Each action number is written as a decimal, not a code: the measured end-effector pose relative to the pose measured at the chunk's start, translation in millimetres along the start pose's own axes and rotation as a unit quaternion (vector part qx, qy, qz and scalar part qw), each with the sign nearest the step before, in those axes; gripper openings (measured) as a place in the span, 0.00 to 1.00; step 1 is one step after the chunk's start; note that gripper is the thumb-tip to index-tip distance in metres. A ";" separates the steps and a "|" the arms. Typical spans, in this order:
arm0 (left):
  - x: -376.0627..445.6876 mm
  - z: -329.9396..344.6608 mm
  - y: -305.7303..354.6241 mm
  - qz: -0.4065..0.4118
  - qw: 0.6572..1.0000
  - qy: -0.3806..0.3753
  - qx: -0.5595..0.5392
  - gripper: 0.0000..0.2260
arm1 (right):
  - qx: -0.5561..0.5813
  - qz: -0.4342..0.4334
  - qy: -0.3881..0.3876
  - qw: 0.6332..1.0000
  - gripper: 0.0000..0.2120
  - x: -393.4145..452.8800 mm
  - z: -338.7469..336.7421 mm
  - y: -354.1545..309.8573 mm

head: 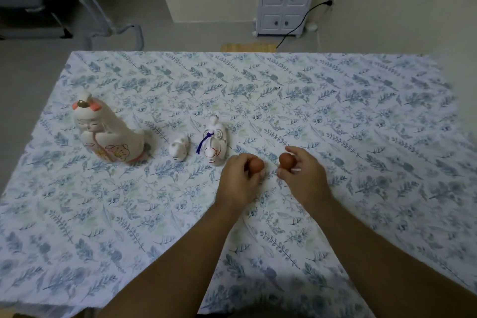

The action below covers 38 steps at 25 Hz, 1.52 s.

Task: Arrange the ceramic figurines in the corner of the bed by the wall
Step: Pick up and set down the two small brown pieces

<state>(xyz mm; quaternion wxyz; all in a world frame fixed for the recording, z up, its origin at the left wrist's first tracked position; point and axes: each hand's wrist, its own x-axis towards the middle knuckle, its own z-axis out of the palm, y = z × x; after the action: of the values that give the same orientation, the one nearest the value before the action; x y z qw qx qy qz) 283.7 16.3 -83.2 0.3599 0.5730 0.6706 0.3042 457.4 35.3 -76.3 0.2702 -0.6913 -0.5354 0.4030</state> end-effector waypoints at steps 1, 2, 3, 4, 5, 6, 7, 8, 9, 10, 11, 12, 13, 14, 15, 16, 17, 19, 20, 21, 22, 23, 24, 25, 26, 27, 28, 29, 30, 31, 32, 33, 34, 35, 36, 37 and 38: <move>8.0 4.0 3.5 -0.002 1.000 0.014 -0.009 0.09 | -0.015 -0.021 0.014 1.000 0.25 8.4 -0.9 -2.1; 16.0 9.0 7.2 -0.011 1.000 0.025 -0.016 0.08 | -0.031 -0.040 0.028 0.998 0.24 16.6 -1.5 -3.4; 23.3 14.0 10.8 -0.021 0.999 0.036 -0.024 0.08 | -0.040 -0.056 0.040 0.997 0.23 23.7 -1.6 -4.9; 29.1 18.3 14.7 -0.033 0.998 0.045 -0.030 0.08 | -0.038 -0.067 0.049 0.996 0.21 29.3 -1.4 -6.7; 34.6 22.5 17.2 -0.047 0.997 0.051 -0.038 0.09 | -0.026 -0.072 0.058 0.995 0.20 33.7 -0.9 -8.4; 39.0 26.2 19.1 -0.058 0.996 0.052 -0.050 0.10 | -0.011 -0.071 0.064 0.995 0.19 36.7 0.0 -9.8; 42.7 29.8 19.0 -0.067 0.995 0.051 -0.061 0.11 | 0.003 -0.068 0.066 0.995 0.20 38.9 1.1 -9.4; 45.4 32.1 17.7 -0.075 0.994 0.052 -0.067 0.13 | 0.010 -0.064 0.065 0.996 0.21 39.7 2.6 -7.8; 46.9 33.1 15.4 -0.082 0.993 0.054 -0.071 0.14 | 0.014 -0.060 0.059 0.996 0.21 39.2 4.2 -5.2; 47.6 33.7 12.4 -0.088 0.992 0.054 -0.073 0.15 | 0.012 -0.054 0.048 0.997 0.21 38.3 5.4 -1.2; 47.5 33.3 9.9 -0.090 0.992 0.051 -0.073 0.16 | 0.006 -0.049 0.033 0.998 0.19 36.9 5.8 3.1; 47.0 32.8 8.5 -0.085 0.993 0.042 -0.071 0.19 | 0.001 -0.046 0.017 0.999 0.17 35.6 5.2 7.2; 46.5 32.6 6.3 -0.073 0.995 0.031 -0.065 0.21 | 0.000 -0.048 0.003 0.999 0.16 34.8 4.2 10.6; 45.5 32.2 4.6 -0.056 0.997 0.021 -0.054 0.22 | 0.000 -0.052 -0.006 0.999 0.15 34.8 3.1 13.3; 44.1 31.6 3.1 -0.037 0.998 0.016 -0.040 0.20 | -0.003 -0.055 -0.013 0.998 0.14 35.4 2.0 15.2; 42.4 30.7 2.3 -0.021 0.999 0.015 -0.027 0.18 | -0.009 -0.054 -0.016 0.998 0.13 35.8 0.9 15.8; 41.0 29.8 1.2 -0.013 1.000 0.015 -0.021 0.16 | -0.014 -0.049 -0.015 0.999 0.13 36.2 0.3 16.0; 40.4 28.7 -0.9 -0.014 0.999 0.015 -0.029 0.15 | -0.008 -0.036 -0.009 0.999 0.12 35.9 0.4 17.2; 40.6 28.5 -1.9 -0.017 0.999 0.015 -0.031 0.14 | -0.001 -0.030 -0.007 1.000 0.12 34.8 1.2 17.6; 40.8 28.4 -2.3 -0.021 0.999 0.015 -0.029 0.13 | 0.004 -0.026 -0.004 1.000 0.12 33.5 1.9 17.6; 40.7 28.3 -1.7 -0.024 0.999 0.014 -0.025 0.12 | 0.008 -0.026 -0.001 1.000 0.12 31.9 2.3 17.1; 40.9 28.2 -0.9 -0.028 0.999 0.013 -0.022 0.12 | 0.009 -0.027 0.002 1.000 0.13 31.1 2.7 16.6; 40.9 28.1 0.5 -0.034 0.999 0.014 -0.019 0.12 | 0.007 -0.030 0.003 1.000 0.13 30.9 2.6 16.2; 40.3 27.7 1.7 -0.040 0.999 0.015 -0.018 0.12 | 0.004 -0.031 0.003 0.999 0.13 30.7 2.3 15.5; 40.0 27.2 2.7 -0.043 0.999 0.014 -0.020 0.13 | 0.001 -0.031 0.000 1.000 0.14 30.9 1.5 14.7; 39.1 26.4 3.8 -0.044 0.999 0.010 -0.025 0.14 | -0.001 -0.031 -0.006 1.000 0.15 30.3 -0.3 13.4; 37.6 25.3 5.5 -0.043 0.999 0.005 -0.027 0.14 | -0.006 -0.033 -0.013 0.999 0.18 29.1 -2.3 12.1; 35.4 23.0 8.1 -0.039 0.999 0.003 -0.027 0.14 | -0.017 -0.036 -0.019 0.999 0.23 27.7 -4.4 10.9; 31.7 20.2 11.1 -0.031 0.999 0.004 -0.024 0.14 | -0.033 -0.040 -0.022 0.998 0.26 25.5 -6.9 9.5; 26.3 17.0 13.0 -0.023 0.999 0.010 -0.020 0.14 | -0.049 -0.045 -0.022 0.997 0.29 22.2 -9.5 8.1; 18.9 13.0 15.1 -0.013 1.000 0.023 -0.013 0.14 | -0.069 -0.056 -0.020 0.996 0.30 17.4 -12.6 4.8; 10.3 8.6 16.4 -0.001 0.999 0.039 -0.002 0.15 | -0.095 -0.075 -0.014 0.993 0.29 12.5 -15.7 0.9; 1.2 3.9 17.8 0.010 0.998 0.053 0.015 0.17 | -0.127 -0.103 -0.003 0.987 0.27 7.3 -17.9 -4.2; -7.9 -1.8 19.3 0.019 0.997 0.062 0.039 0.18 | -0.164 -0.139 0.009 0.977 0.26 2.2 -19.1 -11.0; -17.5 -7.8 20.4 0.028 0.995 0.068 0.067 0.19 | -0.200 -0.173 0.014 0.964 0.25 -4.0 -18.5 -18.1; -27.5 -16.6 22.0 0.036 0.992 0.074 0.097 0.21 | -0.229 -0.202 0.012 0.952 0.25 -11.3 -15.7 -27.1; -36.5 -25.6 23.4 0.043 0.988 0.080 0.124 0.22 | -0.252 -0.223 0.005 0.942 0.26 -18.6 -11.2 -36.0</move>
<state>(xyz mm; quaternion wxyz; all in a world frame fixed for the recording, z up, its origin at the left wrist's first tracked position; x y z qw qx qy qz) 278.4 -15.9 -44.9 0.2179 0.6154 0.7041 0.2793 446.2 28.2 -36.5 0.1725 -0.6015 -0.7588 0.1808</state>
